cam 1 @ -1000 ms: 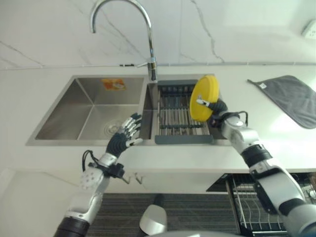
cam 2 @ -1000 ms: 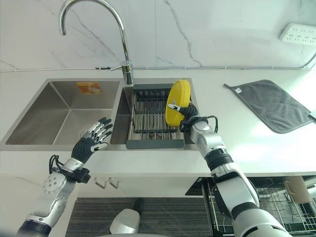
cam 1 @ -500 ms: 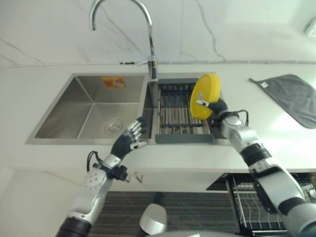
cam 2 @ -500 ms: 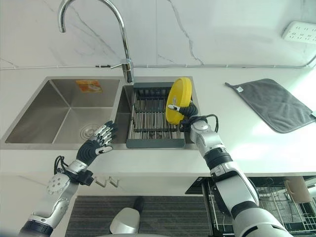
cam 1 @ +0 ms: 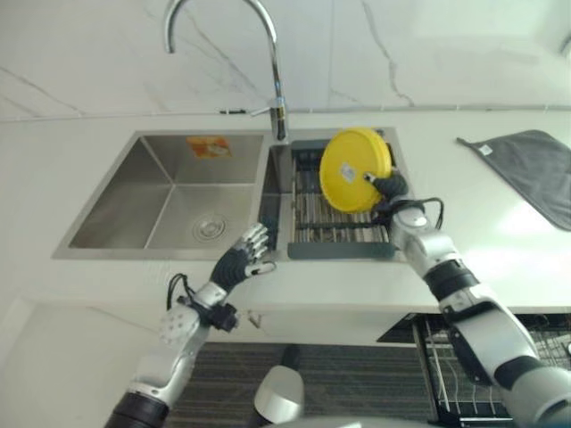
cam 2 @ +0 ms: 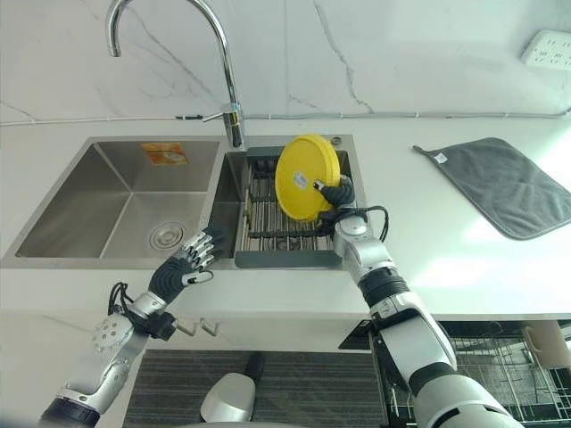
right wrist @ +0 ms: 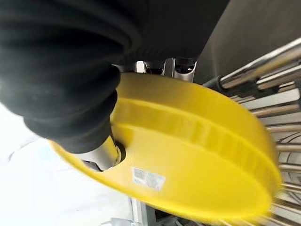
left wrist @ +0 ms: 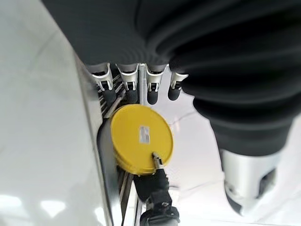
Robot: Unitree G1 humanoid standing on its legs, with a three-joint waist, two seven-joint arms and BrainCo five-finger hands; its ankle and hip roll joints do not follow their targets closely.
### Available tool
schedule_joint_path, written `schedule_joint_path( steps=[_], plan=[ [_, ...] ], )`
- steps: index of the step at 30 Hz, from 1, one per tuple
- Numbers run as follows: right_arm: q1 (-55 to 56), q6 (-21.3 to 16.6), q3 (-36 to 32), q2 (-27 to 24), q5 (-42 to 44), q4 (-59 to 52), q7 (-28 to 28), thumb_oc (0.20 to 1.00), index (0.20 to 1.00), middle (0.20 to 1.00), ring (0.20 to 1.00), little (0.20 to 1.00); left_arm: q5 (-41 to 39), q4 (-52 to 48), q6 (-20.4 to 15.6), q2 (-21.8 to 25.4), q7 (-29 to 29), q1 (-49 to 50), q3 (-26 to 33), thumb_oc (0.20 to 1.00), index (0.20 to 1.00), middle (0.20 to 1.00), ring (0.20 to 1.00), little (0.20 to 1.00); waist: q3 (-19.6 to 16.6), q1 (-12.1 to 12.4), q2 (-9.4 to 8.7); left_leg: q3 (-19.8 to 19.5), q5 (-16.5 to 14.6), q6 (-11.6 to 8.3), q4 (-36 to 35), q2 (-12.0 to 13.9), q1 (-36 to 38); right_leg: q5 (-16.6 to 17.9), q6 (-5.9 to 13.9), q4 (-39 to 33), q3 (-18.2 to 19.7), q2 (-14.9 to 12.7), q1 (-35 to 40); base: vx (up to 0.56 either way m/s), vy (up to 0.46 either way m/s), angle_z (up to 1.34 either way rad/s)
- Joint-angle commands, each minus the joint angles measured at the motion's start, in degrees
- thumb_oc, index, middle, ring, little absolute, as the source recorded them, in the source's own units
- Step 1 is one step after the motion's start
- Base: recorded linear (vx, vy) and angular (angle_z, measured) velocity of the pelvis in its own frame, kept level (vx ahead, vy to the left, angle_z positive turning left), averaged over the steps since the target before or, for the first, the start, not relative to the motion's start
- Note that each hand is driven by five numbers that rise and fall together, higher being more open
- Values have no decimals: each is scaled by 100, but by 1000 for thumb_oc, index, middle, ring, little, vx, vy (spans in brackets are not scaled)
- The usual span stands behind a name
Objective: Place the dishes in the dishwasher.
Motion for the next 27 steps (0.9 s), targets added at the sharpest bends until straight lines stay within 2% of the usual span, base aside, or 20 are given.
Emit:
schedule_joint_path(
  steps=[1,5,8,12,14,16,19,26,27],
  plan=[
    [-480,-964,-85,-167,-163,-239,-318,200,200,200,200,200,-246,-115,-213,-53,-82,-189,-428,1000,1000,1000,1000,1000,-389,231,226,-52,-477,76,-99,-119,64,-784,-323,984,377,36,-314,0,0,0],
    [-407,-1153,-94,-73,-212,-350,-457,200,200,200,200,200,-399,-82,-186,-82,-46,-193,-489,1000,1000,1000,1000,1000,-395,207,262,-19,-463,79,-101,-117,30,-777,-320,980,356,12,-327,0,0,0],
    [-436,-1490,-23,-177,-1424,-393,-462,200,200,200,200,200,-437,-41,-209,-83,-61,-181,-493,1000,1000,1000,1000,1000,-397,189,266,1,-463,81,-99,-120,23,-768,-314,982,358,2,-343,0,0,0],
    [-425,-1780,189,-327,-1507,-648,-309,200,200,200,200,200,-468,6,-275,-93,-128,-135,-517,1000,1000,1000,1000,1000,-395,179,276,38,-468,64,-91,-101,23,-754,-313,992,329,-19,-357,0,0,0],
    [-404,-1875,241,-336,-1260,-802,-218,200,200,200,200,200,-458,6,-302,-115,-148,-127,-521,1000,1000,1000,1000,1000,-390,166,273,56,-473,61,-91,-90,34,-758,-312,991,320,-20,-360,-12,-16,-1],
    [-333,-2157,136,-215,-331,-1038,92,200,200,200,200,200,-457,-20,-306,-146,-190,-143,-488,1000,1000,1000,1000,1000,-390,125,261,113,-488,59,-95,-60,65,-750,-316,971,333,-9,-376,-51,-54,-5],
    [-228,-2350,-98,29,440,-1576,304,200,200,200,200,200,-407,-51,-281,-199,-178,-172,-440,1000,1000,1000,1000,1000,-404,5,218,265,-529,55,-99,-5,137,-712,-308,933,379,5,-422,-84,-71,-14],
    [65,-2626,-259,167,508,-2697,73,200,200,200,200,200,-308,-64,-256,-301,5,-301,-467,1000,1000,1000,1000,1000,-443,-367,117,612,-606,29,-97,124,332,-640,-325,808,641,104,-523,-61,-64,-20],
    [167,-2732,-304,152,494,-2972,3,200,200,200,200,200,-264,-43,-262,-331,36,-369,-518,1000,1000,1000,1000,1000,-448,-509,87,681,-638,26,-94,151,398,-631,-333,781,763,150,-562,-56,-69,-28]
  ],
)
